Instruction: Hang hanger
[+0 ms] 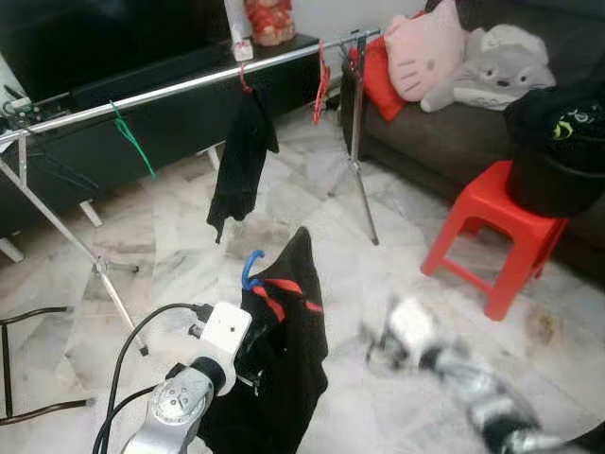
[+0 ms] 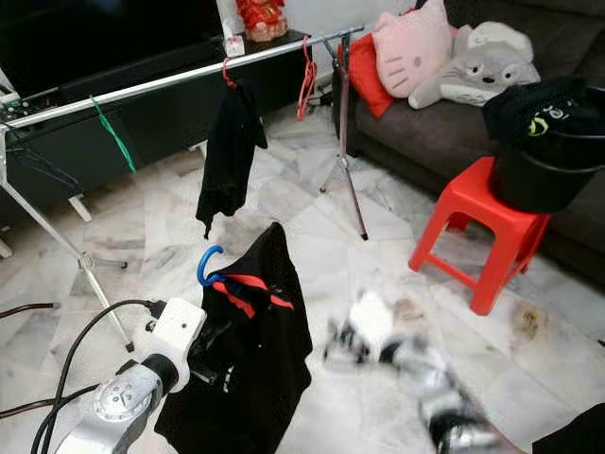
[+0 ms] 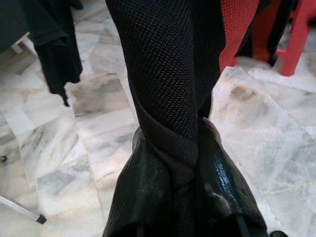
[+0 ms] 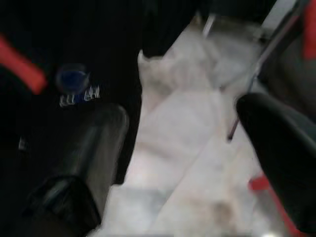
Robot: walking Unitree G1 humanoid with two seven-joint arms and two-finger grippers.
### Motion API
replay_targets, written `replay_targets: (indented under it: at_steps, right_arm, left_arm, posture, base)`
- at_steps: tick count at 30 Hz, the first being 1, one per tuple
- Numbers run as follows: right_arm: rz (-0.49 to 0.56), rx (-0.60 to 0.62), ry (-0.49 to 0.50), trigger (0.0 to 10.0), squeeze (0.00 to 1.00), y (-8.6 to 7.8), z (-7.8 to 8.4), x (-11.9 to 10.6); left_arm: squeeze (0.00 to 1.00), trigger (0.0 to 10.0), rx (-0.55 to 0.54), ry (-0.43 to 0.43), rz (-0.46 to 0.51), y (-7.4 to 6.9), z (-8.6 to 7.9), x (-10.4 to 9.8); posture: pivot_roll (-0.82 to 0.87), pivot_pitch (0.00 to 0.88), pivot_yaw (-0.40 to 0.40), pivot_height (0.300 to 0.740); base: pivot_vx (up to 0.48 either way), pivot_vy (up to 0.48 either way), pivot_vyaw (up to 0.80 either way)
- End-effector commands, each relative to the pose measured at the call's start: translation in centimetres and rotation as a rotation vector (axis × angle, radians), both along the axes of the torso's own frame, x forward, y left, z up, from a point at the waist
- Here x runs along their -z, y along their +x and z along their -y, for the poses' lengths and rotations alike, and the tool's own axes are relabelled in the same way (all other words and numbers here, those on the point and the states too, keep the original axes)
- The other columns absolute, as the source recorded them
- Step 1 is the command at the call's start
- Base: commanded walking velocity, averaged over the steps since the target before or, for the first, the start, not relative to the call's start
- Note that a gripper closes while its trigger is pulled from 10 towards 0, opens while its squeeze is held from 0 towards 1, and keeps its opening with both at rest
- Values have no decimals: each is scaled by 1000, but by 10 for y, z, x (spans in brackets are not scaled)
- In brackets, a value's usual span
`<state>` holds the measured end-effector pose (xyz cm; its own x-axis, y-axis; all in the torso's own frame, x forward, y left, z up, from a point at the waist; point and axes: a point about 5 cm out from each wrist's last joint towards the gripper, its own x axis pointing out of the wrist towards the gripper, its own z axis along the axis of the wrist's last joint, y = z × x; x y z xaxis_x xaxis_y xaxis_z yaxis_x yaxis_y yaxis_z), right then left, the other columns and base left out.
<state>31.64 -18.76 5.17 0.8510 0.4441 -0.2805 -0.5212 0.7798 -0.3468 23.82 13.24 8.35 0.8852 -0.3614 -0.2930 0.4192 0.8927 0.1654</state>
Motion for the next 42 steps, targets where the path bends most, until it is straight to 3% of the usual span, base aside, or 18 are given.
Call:
replay_targets:
  at_steps: [1, 3, 7, 8, 9, 10, 15, 16, 20, 21, 30, 42]
  right_arm:
    - [36, -91, 61, 10000, 0, 6, -8, -18]
    - [120, -157, 86, 10000, 0, 15, -10, -44]
    - [110, -243, 133, 10000, 0, 7, -20, -43]
    - [81, -288, 157, 10000, 51, 0, -23, -38]
    - [67, -310, 157, 10000, 239, -3, -24, -36]
    - [67, -310, 157, 10000, 239, -3, -24, -36]
    - [-34, -480, 50, 10000, 243, -24, -24, -20]
    - [-44, -520, -18, 10000, 227, -28, -23, -16]
    - [-43, -515, -46, 10000, 129, -27, -23, -14]
    - [-42, -512, -47, 10000, 0, -25, -24, -14]
    - [14, -456, -68, 10000, 0, -20, -36, -12]
    - [11, -445, -58, 10000, 0, -22, -36, -12]
  left_arm:
    - [0, 10000, 28, -5, 38, 4, 2, -12]
    - [0, 10000, 45, -6, 36, 6, 3, -13]
    - [0, 10000, 70, -7, 30, 5, 8, -15]
    - [0, 10000, 75, -10, 29, 5, 8, -15]
    - [0, 10000, 79, -13, 28, 4, 8, -16]
    - [0, 10000, 79, -13, 28, 4, 8, -16]
    - [0, 10000, 136, -23, 26, 4, 11, -19]
    - [0, 10000, 164, -24, 30, 5, 13, -22]
    - [0, 10000, 243, -42, 36, 5, 21, -31]
    - [0, 10000, 266, -46, 37, 4, 24, -33]
    - [0, 10000, 362, -70, 19, -3, 33, -39]
    - [0, 10000, 381, -80, 6, -5, 34, -41]
  posture:
    - [-147, 0, 84, 732]
    - [-147, 0, 84, 732]
    - [-145, 0, 79, 732]
    - [-143, 0, 79, 732]
    - [-145, 0, 80, 732]
    - [-145, 0, 80, 732]
    - [-157, 0, 78, 732]
    - [-157, 0, 78, 732]
    - [-157, 0, 77, 732]
    - [-157, 0, 77, 732]
    - [-150, 0, 73, 732]
    - [-149, 0, 72, 732]
  base:
    - [0, 0, 0]
    - [0, 0, 0]
    - [0, 0, 0]
    - [0, 0, 0]
    - [0, 0, 0]
    - [0, 0, 0]
    - [0, 0, 0]
    - [0, 0, 0]
    - [0, 0, 0]
    - [0, 0, 0]
    - [0, 0, 0]
    - [0, 0, 0]
